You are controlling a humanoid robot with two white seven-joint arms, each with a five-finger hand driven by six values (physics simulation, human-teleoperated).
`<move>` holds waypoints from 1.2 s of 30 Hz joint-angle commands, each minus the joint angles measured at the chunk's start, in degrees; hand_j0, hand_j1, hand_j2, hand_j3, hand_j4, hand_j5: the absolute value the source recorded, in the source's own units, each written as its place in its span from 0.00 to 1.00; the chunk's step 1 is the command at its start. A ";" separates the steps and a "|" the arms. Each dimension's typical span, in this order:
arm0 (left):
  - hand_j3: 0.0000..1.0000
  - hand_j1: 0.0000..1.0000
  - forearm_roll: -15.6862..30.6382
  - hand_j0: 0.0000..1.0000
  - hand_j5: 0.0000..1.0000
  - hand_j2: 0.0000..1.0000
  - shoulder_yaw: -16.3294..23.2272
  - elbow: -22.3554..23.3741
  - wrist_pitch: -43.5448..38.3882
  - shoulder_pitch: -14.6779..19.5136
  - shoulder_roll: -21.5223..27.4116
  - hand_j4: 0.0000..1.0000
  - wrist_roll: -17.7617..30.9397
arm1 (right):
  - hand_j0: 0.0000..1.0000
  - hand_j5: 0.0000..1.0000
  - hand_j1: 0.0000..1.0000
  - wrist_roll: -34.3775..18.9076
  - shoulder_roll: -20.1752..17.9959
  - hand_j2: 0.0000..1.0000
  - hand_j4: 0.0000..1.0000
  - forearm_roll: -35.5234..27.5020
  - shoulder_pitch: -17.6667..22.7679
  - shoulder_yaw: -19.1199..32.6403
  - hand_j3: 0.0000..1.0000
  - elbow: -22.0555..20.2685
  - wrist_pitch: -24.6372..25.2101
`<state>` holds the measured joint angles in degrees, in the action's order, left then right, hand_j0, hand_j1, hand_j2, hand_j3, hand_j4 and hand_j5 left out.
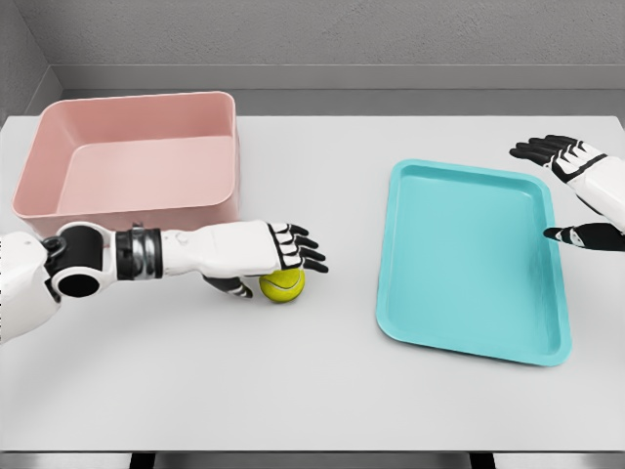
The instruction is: Put the tennis from the blue tray into the pink basket with both arms
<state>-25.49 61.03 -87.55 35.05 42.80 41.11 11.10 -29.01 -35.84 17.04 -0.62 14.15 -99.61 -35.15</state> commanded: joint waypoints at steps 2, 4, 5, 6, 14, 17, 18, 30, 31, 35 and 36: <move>1.00 1.00 0.36 1.00 1.00 1.00 0.32 0.63 -0.05 0.09 -0.59 1.00 -0.03 | 1.00 1.00 1.00 0.00 -0.02 1.00 1.00 -0.43 0.00 0.00 1.00 0.02 0.15; 1.00 1.00 0.36 1.00 1.00 1.00 0.41 0.81 -0.05 0.00 -1.12 1.00 -0.03 | 1.00 1.00 1.00 0.00 -0.02 1.00 1.00 -0.43 0.00 0.00 1.00 0.03 0.15; 1.00 1.00 0.36 1.00 1.00 1.00 0.67 0.81 -0.05 0.09 -1.12 1.00 -0.03 | 1.00 1.00 1.00 0.09 -0.02 1.00 1.00 -0.43 0.00 0.00 1.00 0.03 0.15; 1.00 1.00 0.36 1.00 1.00 1.00 0.67 0.81 -0.05 0.09 -1.12 1.00 0.06 | 1.00 1.00 1.00 0.00 -0.02 1.00 1.00 -0.43 0.00 0.00 1.00 0.03 0.15; 0.91 0.91 0.44 0.91 0.91 0.91 1.02 1.95 -0.05 -0.18 -1.20 0.91 1.29 | 1.00 1.00 1.00 0.00 -0.02 1.00 1.00 -0.43 0.00 0.00 1.00 0.03 0.15; 0.91 0.91 0.53 0.91 0.91 0.91 1.29 2.39 -0.05 -0.18 -1.20 0.91 1.29 | 1.00 1.00 1.00 0.00 -0.02 1.00 1.00 -0.43 -0.09 0.00 1.00 0.03 0.15; 0.89 0.89 0.44 0.89 0.89 0.89 1.29 2.39 -0.05 -0.09 -1.20 0.89 1.29 | 1.00 1.00 1.00 0.00 -0.02 1.00 1.00 -0.43 -0.09 0.00 1.00 0.03 0.15; 0.62 0.62 0.36 0.62 0.62 0.62 1.55 4.06 -0.05 -0.18 -2.70 0.62 3.40 | 1.00 1.00 1.00 0.09 -0.02 1.00 1.00 -0.43 -0.09 0.09 1.00 0.03 0.15; 0.61 0.61 0.36 0.61 0.61 0.61 1.55 3.97 -0.05 -0.18 -2.70 0.61 3.40 | 1.00 1.00 1.00 0.00 -0.02 1.00 1.00 -0.43 -0.09 0.09 1.00 0.03 0.15; 0.61 0.61 0.36 0.61 0.61 0.61 1.55 3.97 -0.05 -0.09 -2.70 0.61 3.40 | 1.00 1.00 1.00 0.09 -0.02 1.00 1.00 -0.43 -0.09 0.09 1.00 0.03 0.15; 0.61 0.61 0.44 0.61 0.61 0.61 1.46 3.88 -0.05 -0.09 -2.70 0.61 3.40 | 1.00 1.00 1.00 0.09 -0.02 1.00 1.00 -0.43 -0.09 0.09 1.00 0.03 0.15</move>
<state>-25.43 62.57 -83.60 35.05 42.80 38.42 14.47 -28.96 -35.82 17.03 -0.70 14.23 -99.56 -35.15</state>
